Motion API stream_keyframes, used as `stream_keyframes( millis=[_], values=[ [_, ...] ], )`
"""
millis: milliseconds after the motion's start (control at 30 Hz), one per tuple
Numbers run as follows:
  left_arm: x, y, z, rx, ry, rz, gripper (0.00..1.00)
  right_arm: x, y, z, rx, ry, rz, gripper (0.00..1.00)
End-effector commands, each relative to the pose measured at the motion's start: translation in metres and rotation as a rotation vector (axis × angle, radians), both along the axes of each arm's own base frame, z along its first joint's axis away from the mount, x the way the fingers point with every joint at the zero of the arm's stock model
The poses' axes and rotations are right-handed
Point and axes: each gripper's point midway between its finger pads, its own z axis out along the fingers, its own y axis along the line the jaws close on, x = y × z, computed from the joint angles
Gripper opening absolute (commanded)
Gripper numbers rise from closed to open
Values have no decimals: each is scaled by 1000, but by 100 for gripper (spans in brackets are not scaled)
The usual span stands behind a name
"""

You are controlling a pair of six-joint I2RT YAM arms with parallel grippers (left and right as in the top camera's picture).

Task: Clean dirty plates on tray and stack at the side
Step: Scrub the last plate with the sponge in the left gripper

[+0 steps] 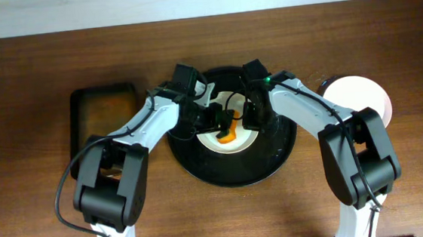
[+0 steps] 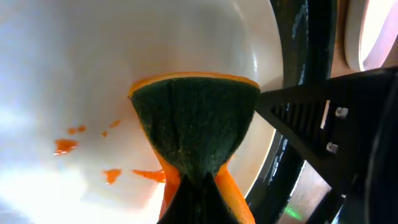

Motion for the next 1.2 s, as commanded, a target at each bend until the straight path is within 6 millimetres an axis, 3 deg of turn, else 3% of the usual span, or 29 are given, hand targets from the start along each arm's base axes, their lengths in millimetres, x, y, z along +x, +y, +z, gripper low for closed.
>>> stream_keyframes(
  millis=[0, 100, 233, 367, 533, 833, 900, 1000, 1133, 1167],
  values=[
    [-9, -15, 2, -35, 40, -10, 0, -16, -16, -16, -88, 54, 19, 4],
    [-12, -19, -1, -23, 44, -15, 0, -16, -16, -16, -88, 54, 19, 4],
    [-11, -9, -24, 93, 34, 11, 0, -16, -16, -16, -88, 54, 20, 4],
    [5, 20, -50, 289, -28, 74, 0, -17, -16, -16, -89, 56, 20, 4],
    [24, 54, -56, 437, -98, 146, 0, -17, -16, -16, -89, 59, 20, 4],
    [51, 96, -53, 498, -126, 254, 0, -18, -16, -16, -90, 61, 20, 4],
    [58, 101, -49, 520, -151, 269, 0, -18, -16, -16, -90, 61, 20, 4],
    [73, 95, -27, 505, -196, 282, 0, -18, -16, -16, -91, 62, 20, 4],
    [90, 90, 21, 456, -287, 312, 0, -19, -17, -16, -92, 65, 20, 4],
    [92, 91, 48, 432, -330, 329, 0, -18, -18, -16, -98, 63, 20, 4]
  ],
)
